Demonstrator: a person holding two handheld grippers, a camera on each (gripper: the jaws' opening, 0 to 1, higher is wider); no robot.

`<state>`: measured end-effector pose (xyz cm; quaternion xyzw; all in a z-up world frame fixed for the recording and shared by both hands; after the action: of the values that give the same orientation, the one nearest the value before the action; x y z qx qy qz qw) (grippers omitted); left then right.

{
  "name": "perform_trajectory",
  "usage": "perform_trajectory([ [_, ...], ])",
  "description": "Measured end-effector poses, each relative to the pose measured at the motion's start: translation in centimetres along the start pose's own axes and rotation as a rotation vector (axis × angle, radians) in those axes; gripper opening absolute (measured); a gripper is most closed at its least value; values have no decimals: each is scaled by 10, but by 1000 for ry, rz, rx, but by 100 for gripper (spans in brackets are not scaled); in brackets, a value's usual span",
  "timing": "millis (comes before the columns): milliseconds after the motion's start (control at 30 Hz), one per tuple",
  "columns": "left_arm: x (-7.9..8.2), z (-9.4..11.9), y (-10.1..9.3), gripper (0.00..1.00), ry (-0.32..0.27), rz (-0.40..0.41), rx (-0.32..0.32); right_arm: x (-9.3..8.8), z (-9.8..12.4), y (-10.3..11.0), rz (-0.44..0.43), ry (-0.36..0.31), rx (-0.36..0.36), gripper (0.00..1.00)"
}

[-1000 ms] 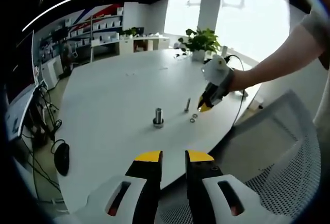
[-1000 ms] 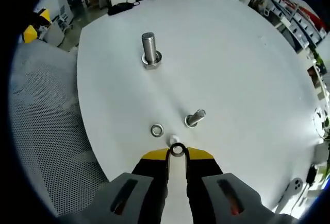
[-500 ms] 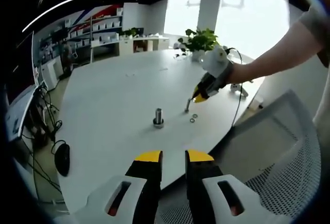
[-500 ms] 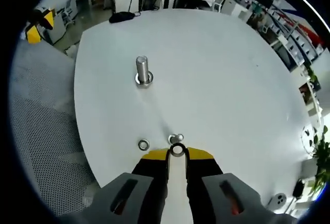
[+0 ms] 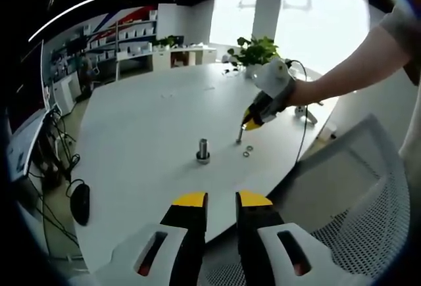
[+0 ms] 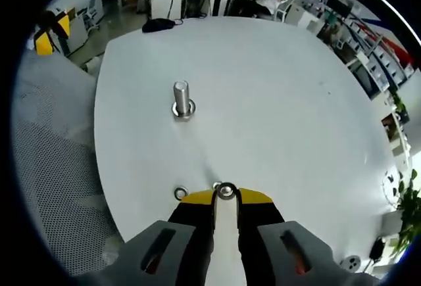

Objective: Place the washer onto the threaded stud by aligning its center hole with the stud, sliding it down to the base, and recovering from edge contact or off-axis alignment until the washer reaches the visible bottom stop.

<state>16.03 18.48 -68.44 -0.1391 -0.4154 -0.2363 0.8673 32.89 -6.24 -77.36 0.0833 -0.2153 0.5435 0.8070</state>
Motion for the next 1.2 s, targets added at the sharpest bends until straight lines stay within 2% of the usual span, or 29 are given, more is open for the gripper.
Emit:
perform_trajectory([
  [367, 0, 0, 0, 14, 2, 1, 0, 1, -5, -2, 5, 9, 8, 14],
  [600, 0, 0, 1, 14, 2, 1, 3, 5, -7, -8, -44, -9, 10, 14],
  [900, 0, 0, 1, 14, 4, 0, 3, 1, -6, -4, -11, 11, 16, 14],
  [1200, -1, 0, 0, 14, 11, -3, -1, -2, -10, -5, -15, 30, 38, 14],
])
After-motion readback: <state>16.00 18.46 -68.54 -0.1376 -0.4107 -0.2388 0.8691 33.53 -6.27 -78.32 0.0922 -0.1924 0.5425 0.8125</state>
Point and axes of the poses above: the point that each gripper's makers call its tool centre point, and the gripper's own axes: z roughly backward along the fingers, y roughly to its left, x roughly out of its top, the point moved 5 cm from there along z, roughly backward along the fingers, and after that the axes turned 6 degrees about x, right-handed, at the moved point
